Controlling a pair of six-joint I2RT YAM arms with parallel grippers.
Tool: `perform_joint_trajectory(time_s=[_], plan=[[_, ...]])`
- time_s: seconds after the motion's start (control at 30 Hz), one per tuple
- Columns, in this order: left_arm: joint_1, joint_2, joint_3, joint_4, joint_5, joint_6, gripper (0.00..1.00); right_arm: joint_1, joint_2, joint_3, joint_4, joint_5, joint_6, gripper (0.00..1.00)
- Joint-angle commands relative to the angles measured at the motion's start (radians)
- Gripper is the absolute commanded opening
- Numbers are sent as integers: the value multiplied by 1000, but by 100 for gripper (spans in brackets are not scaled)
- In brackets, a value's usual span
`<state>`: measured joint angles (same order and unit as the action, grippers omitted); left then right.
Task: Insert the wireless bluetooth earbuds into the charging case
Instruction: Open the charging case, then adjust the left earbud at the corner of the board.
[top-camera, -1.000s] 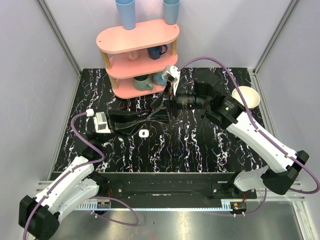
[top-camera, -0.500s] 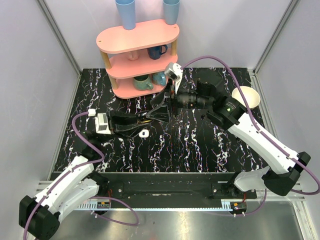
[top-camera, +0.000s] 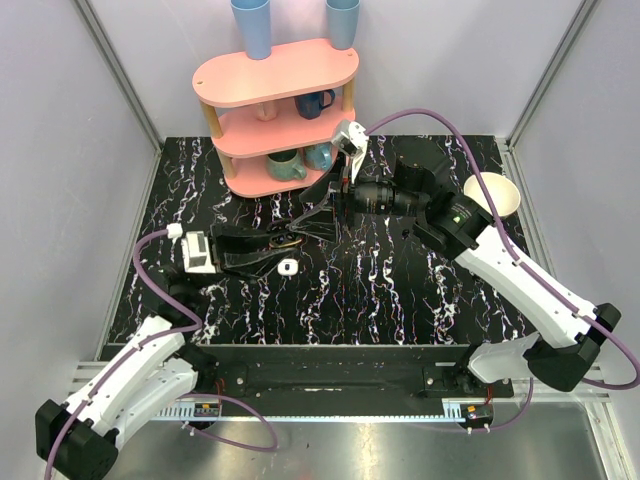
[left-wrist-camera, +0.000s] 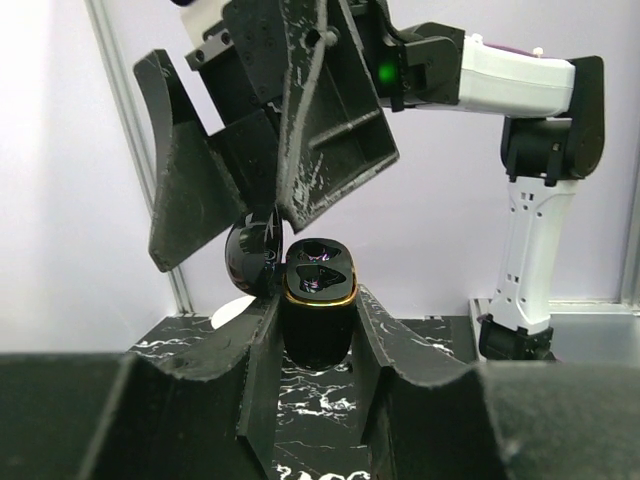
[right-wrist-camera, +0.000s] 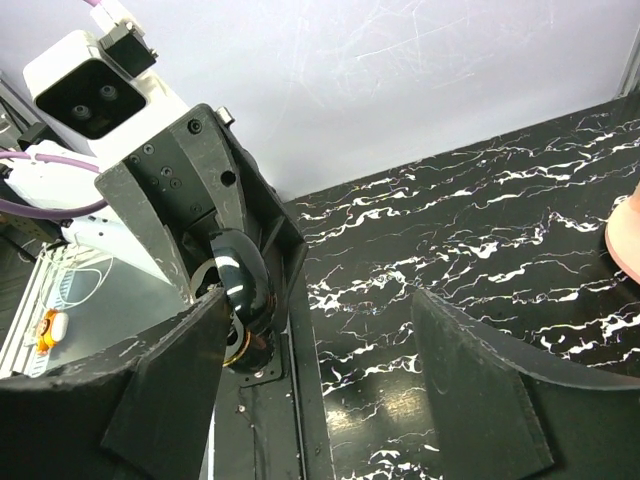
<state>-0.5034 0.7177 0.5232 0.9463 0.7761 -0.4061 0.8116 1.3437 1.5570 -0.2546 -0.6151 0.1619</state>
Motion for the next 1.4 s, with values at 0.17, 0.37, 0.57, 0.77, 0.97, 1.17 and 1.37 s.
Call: perform_joint_trajectory(time_s=[0.17, 0.37, 0.57, 0.77, 0.97, 1.17, 1.37], plan=[[-3, -21, 8, -3, -92, 43, 0, 3, -6, 12, 51, -20, 5, 84], [-3, -23, -2, -6, -106, 41, 0, 3, -5, 8, 58, -35, 11, 85], [-3, -29, 4, -53, -141, 70, 0, 3, -46, -27, 87, 49, 2, 88], [-3, -64, 5, -164, -182, 151, 0, -6, -153, -120, 155, 369, 16, 88], [-3, -96, -6, -210, -215, 197, 0, -37, -182, -149, 138, 575, 28, 90], [-3, -101, -8, -222, -221, 207, 0, -49, -224, -189, 146, 678, 24, 91], [-3, -96, -5, -221, -213, 207, 0, -80, -259, -212, 91, 866, 27, 91]])
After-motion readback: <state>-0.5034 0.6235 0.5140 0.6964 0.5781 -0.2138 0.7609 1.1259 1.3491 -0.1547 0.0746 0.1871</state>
